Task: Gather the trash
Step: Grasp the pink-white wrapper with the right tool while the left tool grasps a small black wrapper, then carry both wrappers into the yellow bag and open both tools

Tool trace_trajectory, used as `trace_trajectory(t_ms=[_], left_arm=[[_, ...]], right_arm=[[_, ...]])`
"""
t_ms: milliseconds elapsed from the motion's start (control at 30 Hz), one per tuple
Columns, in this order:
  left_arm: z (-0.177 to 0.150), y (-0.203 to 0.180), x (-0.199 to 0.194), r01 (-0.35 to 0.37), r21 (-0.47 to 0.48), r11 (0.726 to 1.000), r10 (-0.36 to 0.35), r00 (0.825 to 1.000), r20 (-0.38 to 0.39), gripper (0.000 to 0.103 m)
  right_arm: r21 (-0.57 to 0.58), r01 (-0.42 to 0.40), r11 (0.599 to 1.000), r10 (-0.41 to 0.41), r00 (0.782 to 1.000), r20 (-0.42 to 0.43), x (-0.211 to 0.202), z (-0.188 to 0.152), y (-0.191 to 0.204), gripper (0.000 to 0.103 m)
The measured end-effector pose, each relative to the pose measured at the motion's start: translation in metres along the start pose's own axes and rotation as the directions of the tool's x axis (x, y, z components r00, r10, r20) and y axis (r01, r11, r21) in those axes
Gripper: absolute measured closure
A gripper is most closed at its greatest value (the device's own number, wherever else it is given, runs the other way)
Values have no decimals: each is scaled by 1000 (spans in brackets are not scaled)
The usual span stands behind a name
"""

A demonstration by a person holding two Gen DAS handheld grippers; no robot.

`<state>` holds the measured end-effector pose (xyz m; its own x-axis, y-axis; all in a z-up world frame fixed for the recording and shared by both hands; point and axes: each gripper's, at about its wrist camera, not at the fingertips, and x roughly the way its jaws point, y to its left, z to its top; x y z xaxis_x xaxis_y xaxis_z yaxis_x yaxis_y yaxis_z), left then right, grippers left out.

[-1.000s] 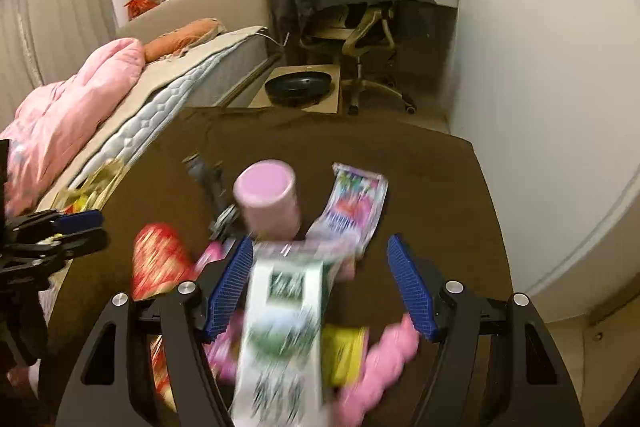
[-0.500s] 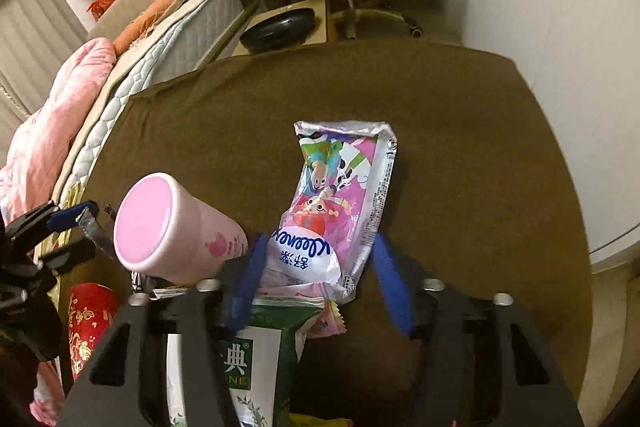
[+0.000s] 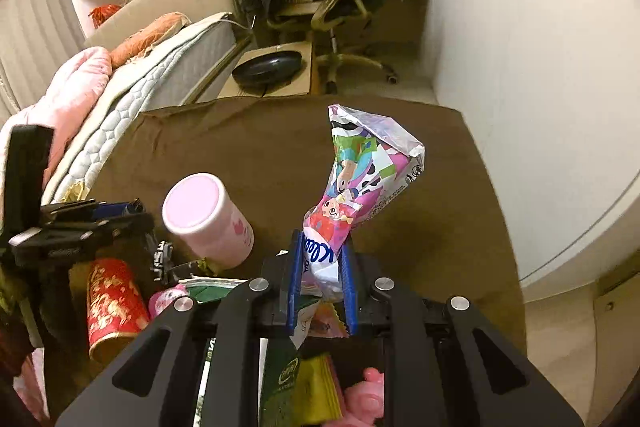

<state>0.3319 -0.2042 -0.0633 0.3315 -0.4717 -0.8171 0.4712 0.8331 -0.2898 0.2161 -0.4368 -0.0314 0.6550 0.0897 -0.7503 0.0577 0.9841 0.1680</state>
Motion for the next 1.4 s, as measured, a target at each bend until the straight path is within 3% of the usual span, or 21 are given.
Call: trace_trajectory(t_ms=[67, 100, 333, 633, 1133, 1400], left_arm=[[1, 0, 1, -2, -20, 1000, 2, 1000, -12, 86], [0, -1, -1, -1, -25, 1000, 0, 1000, -8, 89], [-15, -11, -60, -1, 2, 1000, 1, 995, 99, 90], [-45, -25, -145, -58, 23, 998, 51, 970, 238, 90], [-112, -7, -202, -98, -12, 995, 98, 951, 293, 90], [-128, 34, -233, -142, -63, 988, 155, 933, 324, 90]], right_arm=[[9, 5, 1000, -5, 1000, 11, -9, -2, -3, 86], [9, 12, 1000, -13, 1000, 18, -13, -4, -4, 86], [26, 8, 1000, -10, 997, 72, -48, -9, -9, 86], [-4, 13, 1000, -12, 989, 145, -94, -5, 16, 86], [-117, -94, 989, 110, 983, 144, -124, -36, 96, 86], [-204, -152, 967, 177, 978, 110, -117, -39, 158, 86]])
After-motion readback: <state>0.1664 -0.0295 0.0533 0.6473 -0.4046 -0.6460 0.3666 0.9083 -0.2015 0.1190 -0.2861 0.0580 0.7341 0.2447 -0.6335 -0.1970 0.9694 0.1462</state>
